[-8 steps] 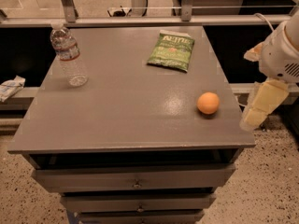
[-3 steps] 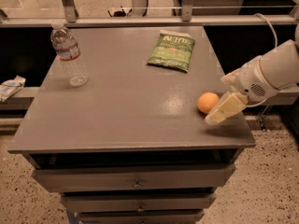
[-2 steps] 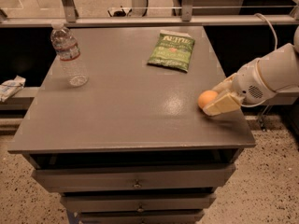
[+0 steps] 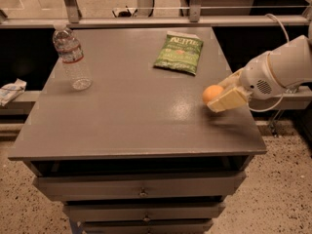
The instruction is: Move orange near water bottle
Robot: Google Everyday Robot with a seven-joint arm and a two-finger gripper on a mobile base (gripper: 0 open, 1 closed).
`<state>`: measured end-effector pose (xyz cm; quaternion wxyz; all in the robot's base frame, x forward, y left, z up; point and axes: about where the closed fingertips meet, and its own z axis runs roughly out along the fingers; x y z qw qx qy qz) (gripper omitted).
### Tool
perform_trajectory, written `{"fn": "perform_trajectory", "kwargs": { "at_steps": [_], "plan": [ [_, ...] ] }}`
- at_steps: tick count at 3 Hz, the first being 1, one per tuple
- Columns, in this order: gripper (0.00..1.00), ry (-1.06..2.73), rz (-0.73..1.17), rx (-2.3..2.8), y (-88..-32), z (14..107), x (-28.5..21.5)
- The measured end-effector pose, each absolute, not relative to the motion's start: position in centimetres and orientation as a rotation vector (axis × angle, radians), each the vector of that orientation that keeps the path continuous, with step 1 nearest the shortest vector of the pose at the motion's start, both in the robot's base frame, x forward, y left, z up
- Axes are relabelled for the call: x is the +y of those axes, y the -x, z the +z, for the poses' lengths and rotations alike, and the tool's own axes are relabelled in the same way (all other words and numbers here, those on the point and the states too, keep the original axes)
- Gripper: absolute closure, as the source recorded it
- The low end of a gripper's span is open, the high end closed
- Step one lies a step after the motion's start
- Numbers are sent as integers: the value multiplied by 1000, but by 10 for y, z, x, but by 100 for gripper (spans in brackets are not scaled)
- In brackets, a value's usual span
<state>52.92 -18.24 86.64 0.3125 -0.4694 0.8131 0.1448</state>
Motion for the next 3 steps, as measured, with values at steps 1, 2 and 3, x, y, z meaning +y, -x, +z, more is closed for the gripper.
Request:
{"fn": "perform_trajectory", "kwargs": {
  "at_steps": [1,2,3],
  "plan": [
    [100,1271,341,2105,-533,919,-174],
    [100,1271,341,2105,-533,920,-174],
    [100,1285,373,2041,-546,923,-142]
  ]
}}
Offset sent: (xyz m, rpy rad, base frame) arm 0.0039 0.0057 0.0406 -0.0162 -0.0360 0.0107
